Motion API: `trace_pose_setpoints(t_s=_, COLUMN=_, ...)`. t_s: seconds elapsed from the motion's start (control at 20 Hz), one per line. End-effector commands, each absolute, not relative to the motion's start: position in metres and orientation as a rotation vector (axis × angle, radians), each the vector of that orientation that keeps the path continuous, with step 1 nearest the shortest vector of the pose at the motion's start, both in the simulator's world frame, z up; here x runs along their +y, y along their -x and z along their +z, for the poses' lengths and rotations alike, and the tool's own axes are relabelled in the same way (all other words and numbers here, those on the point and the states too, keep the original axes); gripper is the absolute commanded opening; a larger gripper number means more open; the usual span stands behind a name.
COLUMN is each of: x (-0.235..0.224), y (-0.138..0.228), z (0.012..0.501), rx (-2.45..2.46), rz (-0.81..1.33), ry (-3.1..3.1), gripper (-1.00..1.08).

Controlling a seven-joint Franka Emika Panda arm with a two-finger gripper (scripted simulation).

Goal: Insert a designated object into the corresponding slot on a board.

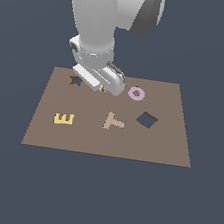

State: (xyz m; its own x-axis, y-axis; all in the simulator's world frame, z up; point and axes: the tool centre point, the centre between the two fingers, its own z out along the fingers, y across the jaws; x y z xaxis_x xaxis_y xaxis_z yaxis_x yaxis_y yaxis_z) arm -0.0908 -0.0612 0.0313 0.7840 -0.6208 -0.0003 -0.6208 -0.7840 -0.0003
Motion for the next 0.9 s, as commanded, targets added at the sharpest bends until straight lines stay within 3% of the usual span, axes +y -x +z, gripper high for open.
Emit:
trace_pose_setpoints(t_s=0.0, x=-0.067, y=0.093, z=0.032, rx=1.005, rz=0.0, ry=2.976, gripper=-1.0)
trace_pose_setpoints(t_s=0.85, x=-0.138, y=0.105, z=0.039, rx=0.672, rz=0.001, ry=3.07, gripper=-1.0)
